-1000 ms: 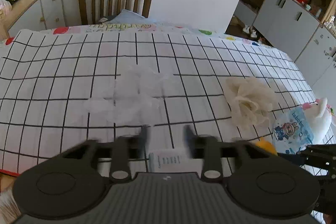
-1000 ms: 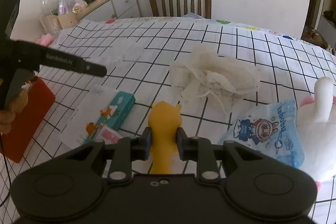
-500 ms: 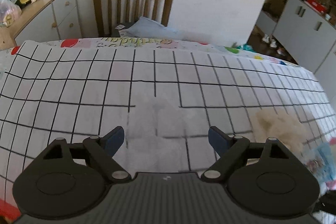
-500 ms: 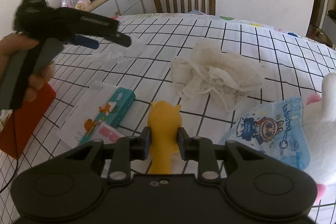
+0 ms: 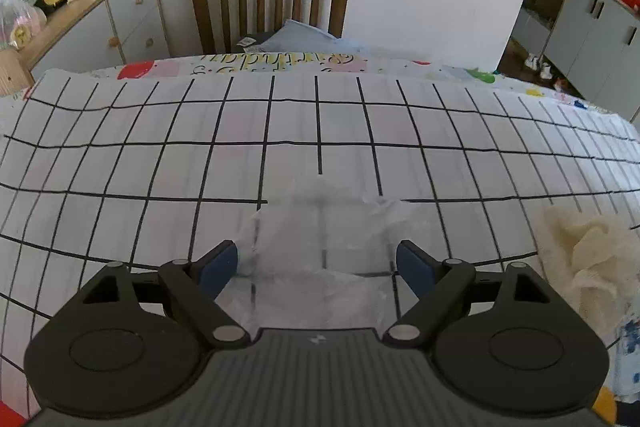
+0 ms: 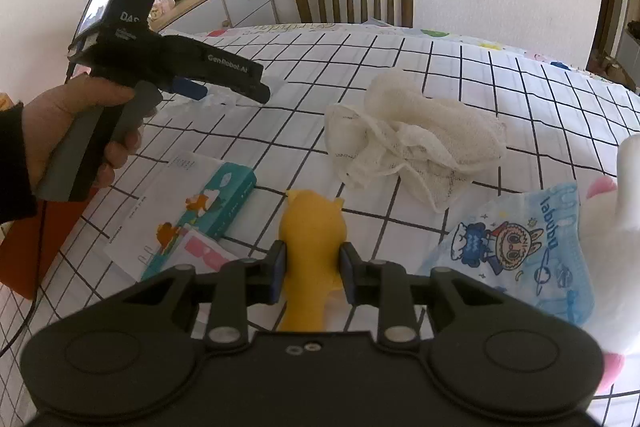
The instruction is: Organize soft objects
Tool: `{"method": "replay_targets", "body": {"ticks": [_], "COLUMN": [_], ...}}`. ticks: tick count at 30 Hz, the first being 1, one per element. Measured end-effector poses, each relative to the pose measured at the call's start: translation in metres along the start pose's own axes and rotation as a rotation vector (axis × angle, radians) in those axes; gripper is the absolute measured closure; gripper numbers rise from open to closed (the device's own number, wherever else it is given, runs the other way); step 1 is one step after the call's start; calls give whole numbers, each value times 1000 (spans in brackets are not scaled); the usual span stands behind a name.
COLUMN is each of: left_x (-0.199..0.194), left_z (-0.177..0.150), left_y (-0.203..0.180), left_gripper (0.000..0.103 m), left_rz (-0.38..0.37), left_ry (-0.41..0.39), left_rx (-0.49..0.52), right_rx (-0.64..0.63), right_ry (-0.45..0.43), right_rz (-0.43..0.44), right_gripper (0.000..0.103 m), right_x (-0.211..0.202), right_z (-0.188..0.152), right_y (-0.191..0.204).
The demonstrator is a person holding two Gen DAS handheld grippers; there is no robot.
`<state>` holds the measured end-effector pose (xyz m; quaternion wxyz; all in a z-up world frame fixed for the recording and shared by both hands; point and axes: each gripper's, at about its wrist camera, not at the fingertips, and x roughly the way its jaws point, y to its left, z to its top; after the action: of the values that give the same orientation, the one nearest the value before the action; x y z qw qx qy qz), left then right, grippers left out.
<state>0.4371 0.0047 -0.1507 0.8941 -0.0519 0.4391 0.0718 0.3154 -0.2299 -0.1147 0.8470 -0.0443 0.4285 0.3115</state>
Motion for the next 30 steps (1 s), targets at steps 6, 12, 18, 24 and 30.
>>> {"method": "replay_targets", "body": {"ticks": [6,12,18,24,30], "left_x": [-7,-12,-28,-53,-90], "left_z": [-1,-2,-7,-10,-15], "left_y": [1,11,11,14,16], "left_gripper": [65,85,86,86,86], "left_rz": [33,33,36,6,-37], "left_ry": [-36,-41,-50,-69,-78], "left_rx": [-3,-31,-31,-40,-46], "right_rx": [4,9,3,25,19], "right_ry": [-1,-11,-38,-59,-96], "right_rz": [0,-12,-25,-29,-17], "right_gripper": [75,77,82,82,82], "right_x": [0,0,-8,-25,-54], "right_z": [0,0,0,2,8], "right_y": [-1,-1,3,5,17]}}
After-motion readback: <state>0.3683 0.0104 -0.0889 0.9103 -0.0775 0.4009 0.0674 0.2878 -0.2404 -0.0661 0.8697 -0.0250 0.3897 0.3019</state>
